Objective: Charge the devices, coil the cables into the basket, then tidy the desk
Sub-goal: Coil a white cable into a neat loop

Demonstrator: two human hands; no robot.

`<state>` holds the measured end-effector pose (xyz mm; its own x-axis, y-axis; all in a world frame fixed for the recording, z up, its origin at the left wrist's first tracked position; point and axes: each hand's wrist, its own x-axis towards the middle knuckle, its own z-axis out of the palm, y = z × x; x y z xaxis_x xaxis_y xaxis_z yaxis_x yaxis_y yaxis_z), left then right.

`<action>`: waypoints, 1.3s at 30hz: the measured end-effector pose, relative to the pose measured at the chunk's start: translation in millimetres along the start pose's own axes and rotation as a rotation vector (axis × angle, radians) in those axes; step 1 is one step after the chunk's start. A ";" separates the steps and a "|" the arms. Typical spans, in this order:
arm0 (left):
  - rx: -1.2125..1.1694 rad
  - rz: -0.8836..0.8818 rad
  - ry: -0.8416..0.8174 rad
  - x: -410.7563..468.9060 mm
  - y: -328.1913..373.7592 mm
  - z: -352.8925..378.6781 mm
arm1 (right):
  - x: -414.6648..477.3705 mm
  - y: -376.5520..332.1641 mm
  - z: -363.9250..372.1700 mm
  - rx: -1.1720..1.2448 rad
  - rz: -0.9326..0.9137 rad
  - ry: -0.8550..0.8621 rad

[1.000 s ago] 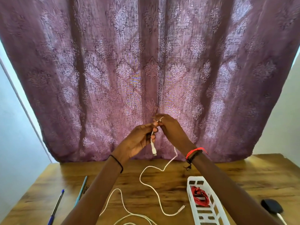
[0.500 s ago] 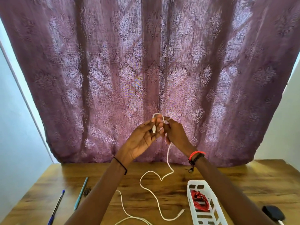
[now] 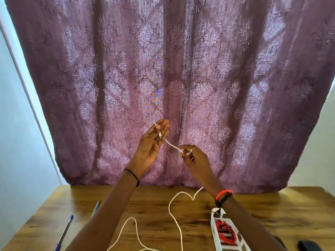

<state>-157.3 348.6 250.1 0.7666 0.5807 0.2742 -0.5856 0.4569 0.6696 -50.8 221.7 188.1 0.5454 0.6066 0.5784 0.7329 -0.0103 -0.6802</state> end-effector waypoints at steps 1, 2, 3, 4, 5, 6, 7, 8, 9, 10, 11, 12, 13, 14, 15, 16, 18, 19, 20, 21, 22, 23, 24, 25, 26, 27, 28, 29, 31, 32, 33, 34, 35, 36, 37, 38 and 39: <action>0.046 0.028 -0.001 2.3 -0.6 -2.3 | -0.5 0.6 1.8 -0.061 -0.037 -0.033; 0.122 0.061 -0.003 4.7 -1.4 -5.7 | -0.9 0.1 3.3 -0.109 -0.078 -0.072; 0.229 0.097 -0.008 5.9 -1.8 -8.9 | -1.3 -1.1 4.7 -0.141 -0.120 -0.105; 0.361 0.133 -0.019 6.2 -2.3 -11.7 | -1.6 -4.2 5.5 -0.160 -0.159 -0.127; 0.499 0.168 -0.037 5.6 -2.5 -14.1 | -1.6 -7.8 5.3 -0.171 -0.196 -0.145; 0.628 0.201 -0.060 4.7 -2.4 -16.0 | -0.5 -12.0 4.1 -0.181 -0.231 -0.157; 0.739 0.231 -0.084 3.8 -1.9 -17.6 | 0.7 -15.9 1.9 -0.193 -0.260 -0.162; 0.840 0.257 -0.106 3.9 -1.3 -19.8 | 2.5 -19.3 -0.4 -0.210 -0.276 -0.163; 0.941 0.278 -0.136 3.6 -0.3 -21.9 | 3.9 -22.2 -2.6 -0.228 -0.283 -0.160; 1.040 0.295 -0.176 4.4 0.5 -24.8 | 5.2 -24.8 -4.3 -0.245 -0.284 -0.156; 1.133 0.309 -0.223 5.6 1.6 -28.4 | 6.6 -27.3 -5.9 -0.254 -0.284 -0.148; 1.204 0.314 -0.271 5.9 2.7 -31.9 | 7.8 -30.1 -6.9 -0.256 -0.284 -0.134; 1.255 0.310 -0.311 5.9 4.0 -34.3 | 9.1 -33.3 -8.2 -0.254 -0.293 -0.107; 1.303 0.306 -0.340 6.0 5.3 -35.5 | 10.2 -36.9 -9.4 -0.246 -0.308 -0.075; 1.356 0.301 -0.366 5.8 7.1 -35.2 | 11.9 -39.4 -10.4 -0.235 -0.326 -0.049; 1.408 0.291 -0.398 5.9 9.0 -34.6 | 14.6 -40.6 -11.2 -0.230 -0.346 -0.030; 1.465 0.238 -0.465 4.8 13.8 -33.4 | 21.3 -39.2 -12.6 -0.239 -0.371 -0.003; 1.458 0.196 -0.488 4.5 15.9 -34.0 | 24.8 -37.6 -13.0 -0.240 -0.373 0.007; 1.424 0.145 -0.496 4.7 17.4 -36.0 | 28.0 -36.0 -13.3 -0.227 -0.369 0.016; 1.369 0.082 -0.484 4.0 18.4 -37.2 | 30.9 -35.1 -13.6 -0.200 -0.365 0.018; 1.296 0.015 -0.459 3.3 18.5 -37.9 | 33.1 -35.4 -13.4 -0.168 -0.368 0.014; 1.219 -0.038 -0.431 1.7 18.5 -37.1 | 34.7 -35.8 -12.7 -0.134 -0.371 0.008; 1.131 -0.081 -0.411 0.4 18.2 -35.8 | 35.9 -36.9 -12.4 -0.095 -0.362 -0.001; 1.059 -0.110 -0.396 -1.8 18.2 -33.0 | 37.0 -38.2 -12.4 -0.045 -0.338 -0.012; 1.004 -0.130 -0.382 -2.5 17.7 -30.6 | 37.9 -39.8 -12.3 0.004 -0.312 -0.021; 0.971 -0.139 -0.372 -3.6 17.7 -27.6 | 38.6 -40.9 -12.3 0.043 -0.286 -0.025; 0.936 -0.148 -0.368 -3.7 17.5 -25.6 | 38.9 -42.2 -12.2 0.075 -0.263 -0.030; 0.913 -0.150 -0.362 -4.2 17.3 -23.8 | 39.2 -43.4 -12.2 0.108 -0.242 -0.035; 0.879 -0.151 -0.340 -5.0 15.3 -20.3 | 40.2 -47.1 -13.0 0.172 -0.218 -0.041; 0.856 -0.151 -0.331 -6.0 14.8 -18.3 | 41.4 -48.6 -13.5 0.198 -0.204 -0.045; 0.830 -0.144 -0.324 -6.5 14.0 -17.0 | 42.9 -49.1 -14.0 0.218 -0.188 -0.047; 0.793 -0.137 -0.318 -6.8 13.1 -15.7 | 44.7 -49.8 -14.9 0.237 -0.173 -0.048; 0.759 -0.125 -0.314 -6.9 12.3 -15.3 | 46.4 -50.4 -15.9 0.261 -0.158 -0.048; 0.721 -0.119 -0.309 -7.3 11.6 -13.7 | 47.7 -51.0 -16.5 0.292 -0.143 -0.045; 0.685 -0.111 -0.301 -7.5 11.1 -12.9 | 48.3 -51.8 -17.1 0.326 -0.126 -0.039; 0.643 -0.108 -0.285 -7.6 10.3 -11.3 | 48.3 -53.0 -17.5 0.366 -0.109 -0.034; 0.599 -0.103 -0.267 -7.4 9.8 -10.3 | 47.9 -54.1 -17.3 0.409 -0.091 -0.026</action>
<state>-171.4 355.7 247.5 0.8951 0.3318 0.2979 -0.3169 0.0034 0.9484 -57.2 237.6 260.4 0.4715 0.6104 0.6365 0.5527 0.3579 -0.7526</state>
